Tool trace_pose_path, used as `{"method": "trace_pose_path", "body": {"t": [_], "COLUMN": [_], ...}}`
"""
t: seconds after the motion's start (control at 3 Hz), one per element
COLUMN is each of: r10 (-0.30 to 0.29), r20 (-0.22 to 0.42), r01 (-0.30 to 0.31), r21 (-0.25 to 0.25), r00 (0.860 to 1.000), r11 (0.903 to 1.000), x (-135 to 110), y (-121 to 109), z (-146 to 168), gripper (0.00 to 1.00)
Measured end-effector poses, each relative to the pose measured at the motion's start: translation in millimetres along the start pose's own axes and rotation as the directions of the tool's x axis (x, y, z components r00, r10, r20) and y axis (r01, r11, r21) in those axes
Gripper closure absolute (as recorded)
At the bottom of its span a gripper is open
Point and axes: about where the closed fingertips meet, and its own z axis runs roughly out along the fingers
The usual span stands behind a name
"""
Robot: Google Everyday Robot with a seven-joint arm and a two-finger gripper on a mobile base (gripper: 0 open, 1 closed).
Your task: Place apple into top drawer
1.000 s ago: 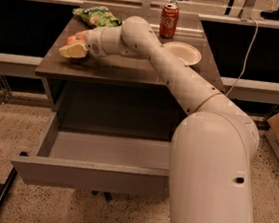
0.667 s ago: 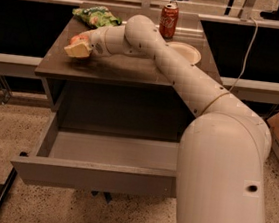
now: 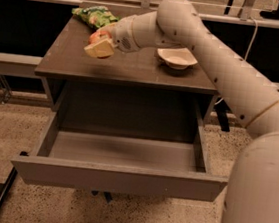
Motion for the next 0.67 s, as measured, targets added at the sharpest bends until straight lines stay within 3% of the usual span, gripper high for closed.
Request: {"method": "trace_pose_path", "body": {"t": [0.33,0.67], "r10": [-0.025,-0.017], "r20": [-0.012,-0.026], "r01": [0.024,0.013], "r21": [-0.065,-0.146], "r00": [1.0,1.0], "r11": [0.9976,0.9893], "x": [27,57], "y": [34,59], "z": [-54,-82], "gripper": [1.0,1.0]}}
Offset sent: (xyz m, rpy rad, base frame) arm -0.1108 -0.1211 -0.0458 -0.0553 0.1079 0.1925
